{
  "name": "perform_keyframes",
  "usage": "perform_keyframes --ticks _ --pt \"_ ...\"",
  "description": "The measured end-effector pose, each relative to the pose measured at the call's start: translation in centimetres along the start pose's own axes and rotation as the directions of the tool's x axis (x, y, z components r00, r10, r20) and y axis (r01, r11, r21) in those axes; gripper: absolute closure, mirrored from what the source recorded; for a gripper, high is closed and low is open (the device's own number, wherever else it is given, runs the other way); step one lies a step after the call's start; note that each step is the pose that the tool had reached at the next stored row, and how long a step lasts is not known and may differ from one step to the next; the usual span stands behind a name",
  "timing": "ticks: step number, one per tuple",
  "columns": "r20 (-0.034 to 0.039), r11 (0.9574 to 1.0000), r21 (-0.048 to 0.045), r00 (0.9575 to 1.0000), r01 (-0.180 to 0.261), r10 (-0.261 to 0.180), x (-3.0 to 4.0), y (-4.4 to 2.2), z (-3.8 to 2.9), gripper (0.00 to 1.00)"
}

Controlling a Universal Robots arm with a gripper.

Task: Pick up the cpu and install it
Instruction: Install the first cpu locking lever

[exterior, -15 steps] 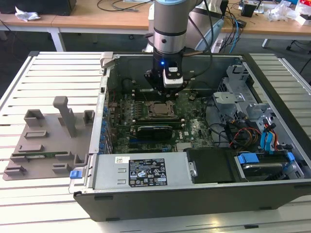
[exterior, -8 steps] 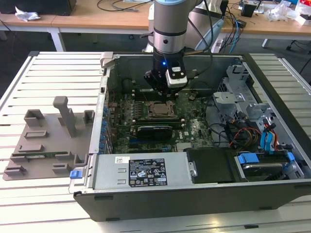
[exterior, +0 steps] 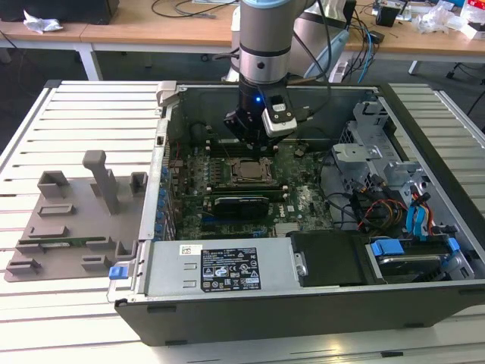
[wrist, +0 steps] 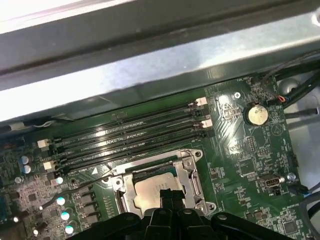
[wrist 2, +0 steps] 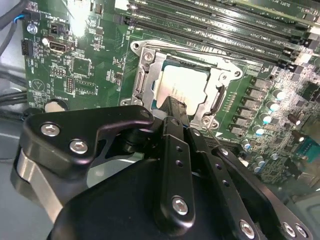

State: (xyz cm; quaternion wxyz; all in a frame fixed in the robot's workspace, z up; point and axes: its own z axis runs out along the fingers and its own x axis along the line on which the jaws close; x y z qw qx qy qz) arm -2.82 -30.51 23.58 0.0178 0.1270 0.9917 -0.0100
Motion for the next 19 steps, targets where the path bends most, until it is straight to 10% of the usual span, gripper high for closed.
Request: perform_keyframes --ticks 9,11,15,16,17,19 --pt "0.0024 0.9909 -0.0049 0.9909 0.134 -0.134 0.0 0.0 0.0 0.89" --pt "0.0032 0.9842 -0.0064 0.9842 0.177 -0.177 0.0 0.0 0.0 0.89" --pt "0.0061 0.9571 -0.0097 0.9572 0.289 -0.289 0.0 0.0 0.0 0.89" --pt "0.0048 0.9571 -0.0098 0.9571 0.29 -0.29 0.0 0.0 0.0 0.89" --pt "-0.0364 0.9569 -0.0111 0.9562 0.29 -0.29 -0.06 0.01 0.03 0.89" --pt "-0.0367 0.9569 -0.0112 0.9562 0.29 -0.29 -0.06 0.01 0.03 0.89"
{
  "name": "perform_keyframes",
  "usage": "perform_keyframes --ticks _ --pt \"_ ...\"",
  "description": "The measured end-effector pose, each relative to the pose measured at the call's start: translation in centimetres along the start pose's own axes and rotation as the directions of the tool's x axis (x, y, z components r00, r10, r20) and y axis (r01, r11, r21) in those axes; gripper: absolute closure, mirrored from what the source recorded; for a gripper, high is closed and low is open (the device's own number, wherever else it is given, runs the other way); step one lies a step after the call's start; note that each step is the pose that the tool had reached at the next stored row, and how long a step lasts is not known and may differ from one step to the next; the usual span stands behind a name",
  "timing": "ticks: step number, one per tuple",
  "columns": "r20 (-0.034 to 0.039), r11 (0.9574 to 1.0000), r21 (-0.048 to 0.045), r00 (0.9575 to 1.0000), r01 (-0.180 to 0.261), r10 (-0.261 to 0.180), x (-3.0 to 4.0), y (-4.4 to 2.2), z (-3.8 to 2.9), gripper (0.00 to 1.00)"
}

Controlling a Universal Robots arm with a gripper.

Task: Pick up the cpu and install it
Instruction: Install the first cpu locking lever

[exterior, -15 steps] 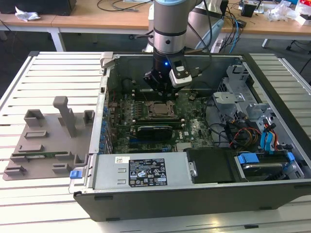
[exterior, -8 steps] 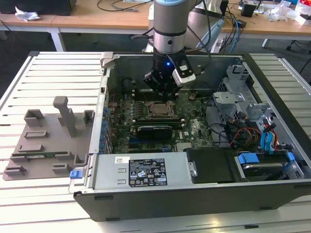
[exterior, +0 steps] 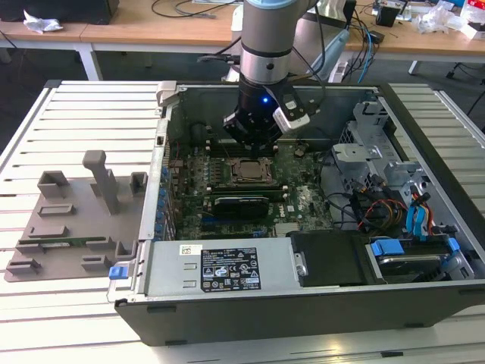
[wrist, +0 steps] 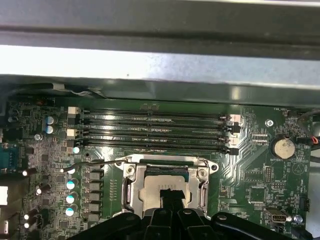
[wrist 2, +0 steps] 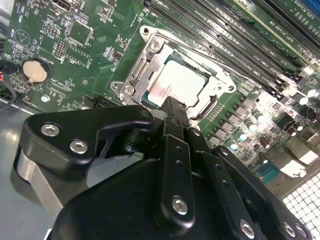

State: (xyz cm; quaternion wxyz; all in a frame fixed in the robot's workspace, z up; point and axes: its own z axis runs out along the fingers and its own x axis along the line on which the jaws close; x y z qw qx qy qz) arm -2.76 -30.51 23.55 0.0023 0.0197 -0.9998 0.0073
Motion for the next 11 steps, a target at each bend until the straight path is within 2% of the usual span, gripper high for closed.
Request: perform_keyframes --ticks 3,11 --pt "-0.0001 1.0 0.0007 1.0 0.0 0.0 0.0 0.0 -0.08 0.89" --pt "-0.0002 1.0 0.0036 1.0 0.0 0.0 0.0 0.07 -1.09 0.89"
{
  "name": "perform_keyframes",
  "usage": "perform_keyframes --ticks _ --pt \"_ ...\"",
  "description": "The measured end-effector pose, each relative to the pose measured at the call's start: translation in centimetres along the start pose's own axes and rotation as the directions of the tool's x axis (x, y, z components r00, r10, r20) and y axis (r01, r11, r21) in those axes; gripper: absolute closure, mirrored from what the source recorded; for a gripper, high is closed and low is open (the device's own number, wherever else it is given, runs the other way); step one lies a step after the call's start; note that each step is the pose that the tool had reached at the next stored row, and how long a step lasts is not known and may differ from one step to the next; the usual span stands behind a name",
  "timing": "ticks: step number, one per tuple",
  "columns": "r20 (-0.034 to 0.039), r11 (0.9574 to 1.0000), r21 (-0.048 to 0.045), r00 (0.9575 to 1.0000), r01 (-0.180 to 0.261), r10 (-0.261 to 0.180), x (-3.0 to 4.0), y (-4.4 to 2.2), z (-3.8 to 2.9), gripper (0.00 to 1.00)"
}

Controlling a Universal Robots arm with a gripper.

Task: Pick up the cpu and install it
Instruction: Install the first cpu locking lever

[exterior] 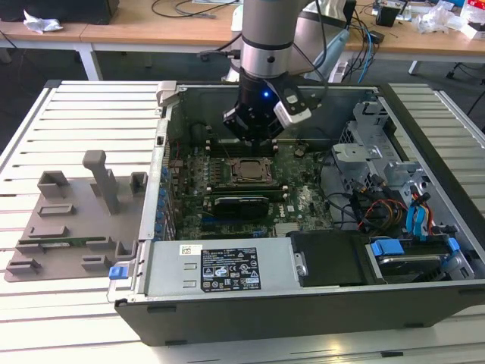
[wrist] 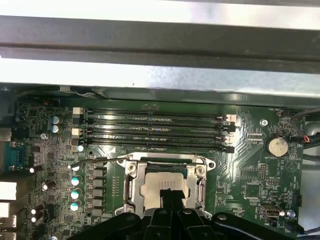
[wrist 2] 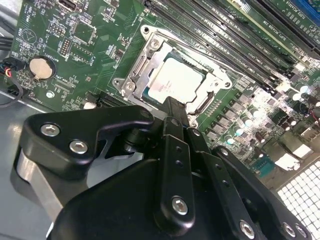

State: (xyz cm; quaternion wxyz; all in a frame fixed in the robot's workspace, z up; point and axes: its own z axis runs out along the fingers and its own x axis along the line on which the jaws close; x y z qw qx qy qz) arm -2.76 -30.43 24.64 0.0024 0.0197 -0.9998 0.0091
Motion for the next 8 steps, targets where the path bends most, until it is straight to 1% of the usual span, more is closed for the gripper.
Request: perform_keyframes --ticks 3,8 --pt "-0.0001 1.0 0.0033 1.0 0.0 0.0 0.0 0.05 -0.29 0.89" --pt "-0.0004 1.0 0.0065 1.0 0.0 0.0 0.01 0.13 -0.48 0.89"
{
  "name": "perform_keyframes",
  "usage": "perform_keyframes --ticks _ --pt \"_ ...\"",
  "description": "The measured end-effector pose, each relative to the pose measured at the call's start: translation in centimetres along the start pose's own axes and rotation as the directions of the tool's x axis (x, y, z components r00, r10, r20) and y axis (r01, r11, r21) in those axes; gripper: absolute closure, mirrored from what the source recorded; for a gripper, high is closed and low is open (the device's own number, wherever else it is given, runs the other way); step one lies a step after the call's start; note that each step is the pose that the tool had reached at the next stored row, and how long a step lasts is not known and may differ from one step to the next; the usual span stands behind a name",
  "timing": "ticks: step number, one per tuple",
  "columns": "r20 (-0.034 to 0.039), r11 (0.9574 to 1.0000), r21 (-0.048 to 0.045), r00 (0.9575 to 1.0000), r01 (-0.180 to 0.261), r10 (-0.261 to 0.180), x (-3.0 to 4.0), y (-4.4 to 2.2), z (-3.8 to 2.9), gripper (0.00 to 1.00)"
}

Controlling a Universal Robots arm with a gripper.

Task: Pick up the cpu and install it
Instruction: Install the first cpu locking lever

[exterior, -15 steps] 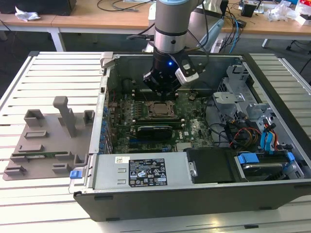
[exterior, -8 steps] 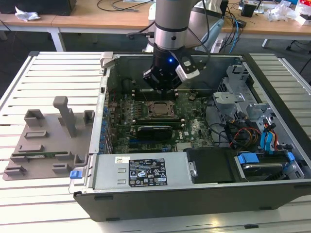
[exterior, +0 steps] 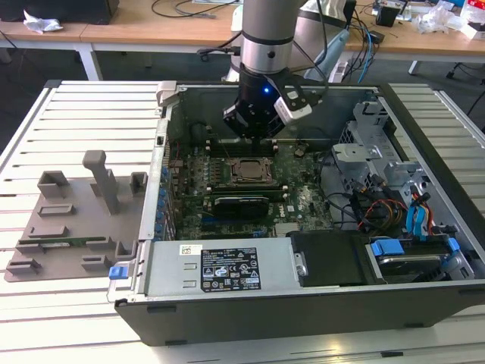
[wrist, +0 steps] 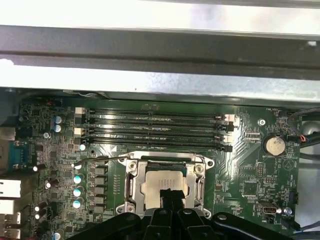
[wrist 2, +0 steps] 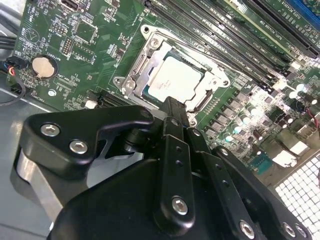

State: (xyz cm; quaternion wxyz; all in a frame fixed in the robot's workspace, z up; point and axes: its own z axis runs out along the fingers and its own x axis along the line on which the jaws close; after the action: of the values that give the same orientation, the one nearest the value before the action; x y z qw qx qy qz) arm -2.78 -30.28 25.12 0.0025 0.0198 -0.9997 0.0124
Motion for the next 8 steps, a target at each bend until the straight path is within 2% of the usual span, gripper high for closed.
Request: perform_keyframes --ticks 1,3,6,8 --pt "0.0 1.0 0.0 1.0 0.0 0.0 0.08 0.03 0.0 0.89" --pt "0.0001 1.0 0.0003 1.0 0.0 0.0 0.85 0.13 0.01 0.89" --pt "0.0 1.0 0.0018 1.0 0.0 0.0 1.52 0.25 0.01 0.89" --pt "0.0 1.0 0.0028 1.0 0.0 0.0 2.56 0.45 0.01 0.89"
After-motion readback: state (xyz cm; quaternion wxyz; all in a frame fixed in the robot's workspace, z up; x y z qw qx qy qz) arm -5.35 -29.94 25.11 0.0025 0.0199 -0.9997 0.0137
